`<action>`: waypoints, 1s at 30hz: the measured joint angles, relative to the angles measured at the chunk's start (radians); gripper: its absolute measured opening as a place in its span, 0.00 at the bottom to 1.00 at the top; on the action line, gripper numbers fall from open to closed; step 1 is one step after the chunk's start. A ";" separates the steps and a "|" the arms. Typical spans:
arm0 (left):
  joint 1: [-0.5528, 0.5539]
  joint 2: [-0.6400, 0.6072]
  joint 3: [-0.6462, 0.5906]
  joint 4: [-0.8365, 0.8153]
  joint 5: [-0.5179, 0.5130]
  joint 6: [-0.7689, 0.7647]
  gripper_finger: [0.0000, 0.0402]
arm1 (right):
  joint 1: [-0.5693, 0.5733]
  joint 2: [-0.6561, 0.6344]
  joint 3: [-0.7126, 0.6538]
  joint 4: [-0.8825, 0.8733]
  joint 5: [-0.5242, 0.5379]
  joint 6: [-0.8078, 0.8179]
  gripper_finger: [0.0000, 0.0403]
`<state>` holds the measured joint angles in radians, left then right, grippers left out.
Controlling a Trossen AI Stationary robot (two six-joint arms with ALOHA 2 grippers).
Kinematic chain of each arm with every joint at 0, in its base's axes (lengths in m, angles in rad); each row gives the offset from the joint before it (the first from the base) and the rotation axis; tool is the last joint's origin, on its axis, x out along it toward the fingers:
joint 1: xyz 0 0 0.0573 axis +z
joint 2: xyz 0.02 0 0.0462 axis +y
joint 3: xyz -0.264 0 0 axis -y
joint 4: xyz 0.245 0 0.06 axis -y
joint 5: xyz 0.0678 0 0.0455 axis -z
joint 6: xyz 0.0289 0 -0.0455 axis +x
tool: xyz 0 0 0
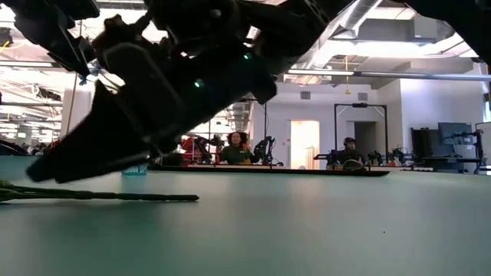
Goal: Sort flowers into vase by color
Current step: Put the blue flower into the blue vase
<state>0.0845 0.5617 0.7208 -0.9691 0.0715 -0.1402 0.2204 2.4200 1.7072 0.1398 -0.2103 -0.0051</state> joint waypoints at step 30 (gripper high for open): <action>0.000 0.000 0.000 -0.008 0.000 0.000 0.31 | -0.013 -0.136 -0.001 -0.207 0.112 -0.113 0.08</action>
<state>0.0845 0.5617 0.7208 -0.9775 0.0716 -0.1398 0.2069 2.2835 1.7065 -0.0672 -0.0982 -0.1182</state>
